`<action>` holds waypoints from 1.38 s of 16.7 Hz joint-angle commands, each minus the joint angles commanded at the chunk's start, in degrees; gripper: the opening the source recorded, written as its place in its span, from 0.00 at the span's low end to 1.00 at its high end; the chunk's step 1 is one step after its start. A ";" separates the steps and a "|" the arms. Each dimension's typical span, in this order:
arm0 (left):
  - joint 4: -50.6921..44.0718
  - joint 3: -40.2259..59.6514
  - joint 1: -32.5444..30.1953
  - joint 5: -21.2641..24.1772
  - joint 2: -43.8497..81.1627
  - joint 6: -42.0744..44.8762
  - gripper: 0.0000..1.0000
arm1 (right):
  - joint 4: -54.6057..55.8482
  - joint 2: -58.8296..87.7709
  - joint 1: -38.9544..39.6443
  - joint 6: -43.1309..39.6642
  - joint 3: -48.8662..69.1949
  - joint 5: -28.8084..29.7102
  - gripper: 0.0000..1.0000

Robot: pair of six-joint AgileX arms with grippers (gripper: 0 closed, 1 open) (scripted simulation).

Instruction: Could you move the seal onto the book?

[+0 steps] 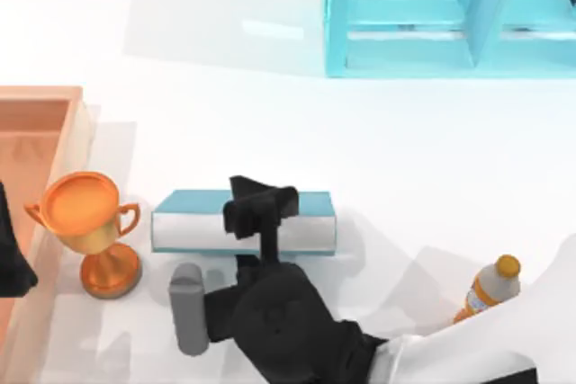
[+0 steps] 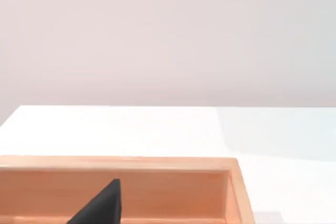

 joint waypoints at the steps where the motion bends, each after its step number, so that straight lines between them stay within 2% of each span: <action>1: 0.00 0.00 0.00 0.00 0.00 0.00 1.00 | 0.00 0.00 0.00 0.00 0.00 0.00 1.00; 6: 0.00 0.00 0.00 0.00 0.00 0.00 1.00 | -3.60 -0.16 3.53 2.45 -0.67 3.11 1.00; 16: 0.00 0.00 0.00 0.00 0.00 0.00 1.00 | -25.00 -7.33 24.94 21.96 -1.99 21.75 1.00; 23: 0.00 0.00 0.00 0.00 0.00 0.00 1.00 | -26.01 -8.06 25.29 23.11 -1.96 22.34 1.00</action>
